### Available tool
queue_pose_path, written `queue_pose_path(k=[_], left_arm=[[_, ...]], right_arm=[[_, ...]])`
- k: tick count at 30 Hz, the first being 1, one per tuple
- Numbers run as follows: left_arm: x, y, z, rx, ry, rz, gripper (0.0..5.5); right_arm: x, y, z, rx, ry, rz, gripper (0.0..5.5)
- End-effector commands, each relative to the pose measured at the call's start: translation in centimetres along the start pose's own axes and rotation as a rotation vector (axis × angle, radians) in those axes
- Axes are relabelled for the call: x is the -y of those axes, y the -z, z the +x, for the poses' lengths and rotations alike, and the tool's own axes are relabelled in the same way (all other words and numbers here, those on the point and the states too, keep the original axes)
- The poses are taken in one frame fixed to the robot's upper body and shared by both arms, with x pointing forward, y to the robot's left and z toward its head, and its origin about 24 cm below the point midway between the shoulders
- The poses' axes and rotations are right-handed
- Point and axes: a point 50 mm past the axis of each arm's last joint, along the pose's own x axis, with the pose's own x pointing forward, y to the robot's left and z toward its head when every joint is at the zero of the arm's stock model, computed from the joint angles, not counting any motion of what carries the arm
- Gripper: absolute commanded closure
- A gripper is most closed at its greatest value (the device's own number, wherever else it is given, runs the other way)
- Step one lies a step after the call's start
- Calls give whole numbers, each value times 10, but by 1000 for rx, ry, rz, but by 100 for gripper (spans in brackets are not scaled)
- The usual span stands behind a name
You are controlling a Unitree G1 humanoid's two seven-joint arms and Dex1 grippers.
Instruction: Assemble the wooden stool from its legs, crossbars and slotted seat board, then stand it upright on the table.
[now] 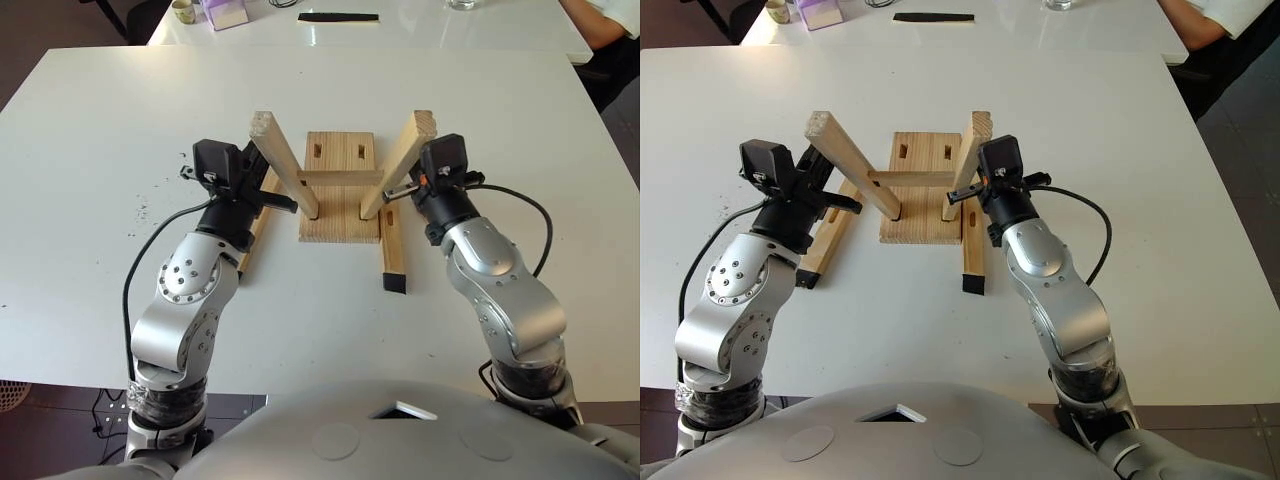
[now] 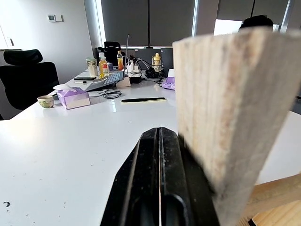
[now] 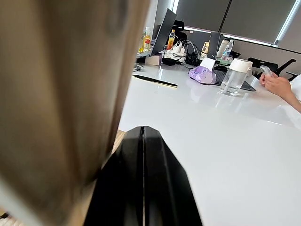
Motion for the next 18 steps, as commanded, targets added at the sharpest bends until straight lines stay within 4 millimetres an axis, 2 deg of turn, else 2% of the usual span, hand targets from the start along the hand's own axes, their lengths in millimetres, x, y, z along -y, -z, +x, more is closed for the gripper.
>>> queue_pose_path(k=[1, 3, 5, 8, 11, 13, 15, 16, 18], left_arm=[[6, 2, 0, 10, 20, 8, 550], [2, 1, 3, 23, -15, 23, 550], [-12, -2, 3, 47, -105, 41, 550], [-43, -9, -11, 70, -374, 166, 550], [-49, -5, -31, 22, -517, 237, 550], [-42, -1, -35, -11, -509, 231, 550], [-24, 3, -27, -31, -374, 161, 550], [6, 2, -16, -15, -140, 141, 550], [65, 2, -9, -12, 275, 79, 550]], right_arm=[[-12, -1, 13, 23, -81, 8, 548], [-4, 1, 16, 23, -41, -7, 548], [16, 4, 9, 15, 75, -60, 548], [50, 8, -13, -16, 325, -135, 548], [53, 3, -30, -1, 413, -135, 548], [43, -8, -31, 50, 402, -95, 548], [20, -19, -24, 111, 267, -45, 548], [-7, -30, -17, 171, 79, -34, 548], [-56, -46, -15, 272, -240, -78, 548]])
